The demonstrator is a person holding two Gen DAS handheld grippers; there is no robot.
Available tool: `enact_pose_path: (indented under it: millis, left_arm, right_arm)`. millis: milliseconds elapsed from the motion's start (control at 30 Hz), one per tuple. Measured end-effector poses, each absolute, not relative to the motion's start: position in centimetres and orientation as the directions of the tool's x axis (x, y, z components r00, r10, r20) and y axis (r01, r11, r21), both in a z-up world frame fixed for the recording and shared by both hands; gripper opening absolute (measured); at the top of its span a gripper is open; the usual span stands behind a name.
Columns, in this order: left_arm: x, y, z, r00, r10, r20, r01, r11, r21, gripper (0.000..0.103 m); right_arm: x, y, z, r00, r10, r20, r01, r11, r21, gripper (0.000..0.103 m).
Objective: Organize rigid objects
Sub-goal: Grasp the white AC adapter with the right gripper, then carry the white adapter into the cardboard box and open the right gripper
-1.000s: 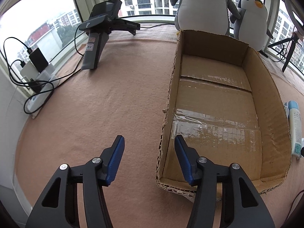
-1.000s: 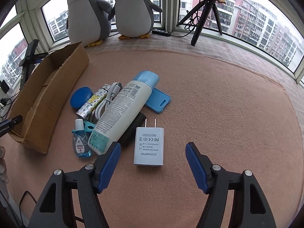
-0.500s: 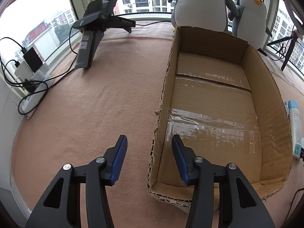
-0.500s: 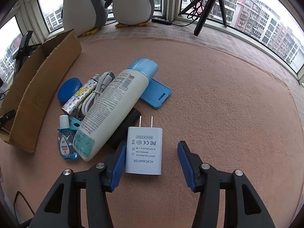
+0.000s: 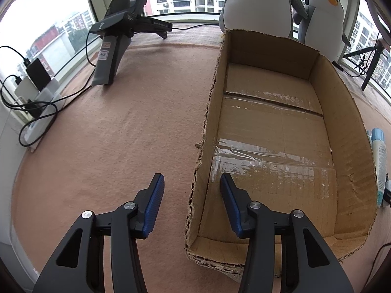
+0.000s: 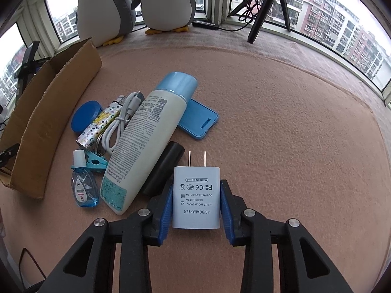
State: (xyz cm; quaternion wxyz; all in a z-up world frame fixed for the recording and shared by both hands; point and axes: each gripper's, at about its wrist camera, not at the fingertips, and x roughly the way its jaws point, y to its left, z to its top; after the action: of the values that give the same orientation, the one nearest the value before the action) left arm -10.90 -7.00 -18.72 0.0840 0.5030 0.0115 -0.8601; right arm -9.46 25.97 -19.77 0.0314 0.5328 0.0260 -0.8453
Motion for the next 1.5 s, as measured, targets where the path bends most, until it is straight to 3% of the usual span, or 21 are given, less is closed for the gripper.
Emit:
enact_pose_path:
  millis: [667, 1100, 1500]
  left_arm:
    - [-11.1, -6.9, -18.8, -0.492, -0.148, -0.858, 0.150, -0.985, 0.084, 0.047]
    - [-11.1, -6.9, -18.8, -0.493, -0.144, -0.858, 0.154, -0.985, 0.077, 0.047]
    - [-11.2, -6.8, -18.8, -0.494, -0.144, -0.857, 0.152, -0.985, 0.078, 0.047]
  right_arm:
    - [-7.3, 27.8, -17.7, -0.462, -0.028, -0.886, 0.030, -0.999, 0.016, 0.032]
    - [-8.0, 19.6, -11.4, -0.546, -0.203, -0.813, 0.240, -0.968, 0.080, 0.032]
    - [-9.9, 10.5, -12.0, -0.492, -0.316, -0.811, 0.411, -0.906, 0.103, 0.032]
